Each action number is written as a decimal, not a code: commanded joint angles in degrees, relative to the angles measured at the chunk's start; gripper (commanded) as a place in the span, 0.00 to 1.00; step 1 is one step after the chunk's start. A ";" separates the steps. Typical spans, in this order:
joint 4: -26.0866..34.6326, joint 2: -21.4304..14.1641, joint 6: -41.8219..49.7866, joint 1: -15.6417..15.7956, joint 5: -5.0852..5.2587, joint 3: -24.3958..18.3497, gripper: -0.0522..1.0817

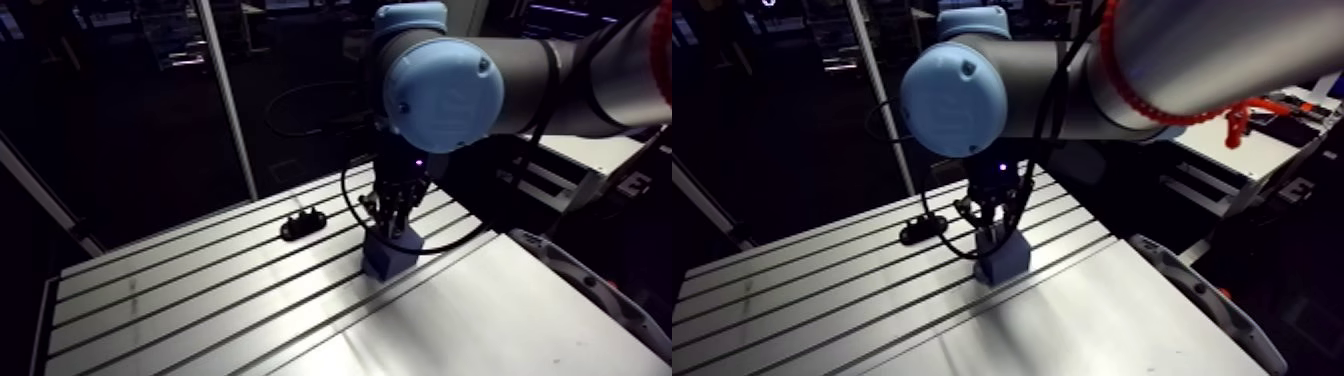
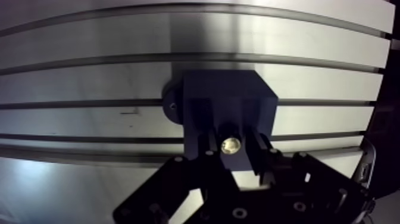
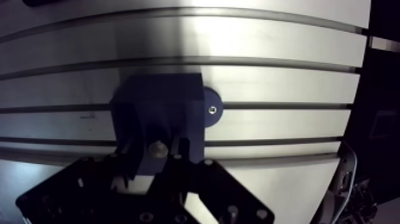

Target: Pick up the M10 bolt and insert it into the hex recess until seated.

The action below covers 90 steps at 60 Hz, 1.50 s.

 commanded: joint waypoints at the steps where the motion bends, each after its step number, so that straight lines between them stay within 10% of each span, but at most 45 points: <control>1: -0.01 0.00 -0.04 -0.11 0.00 0.08 0.59; 90: -0.01 -0.08 -0.21 -0.11 -0.07 0.35 0.68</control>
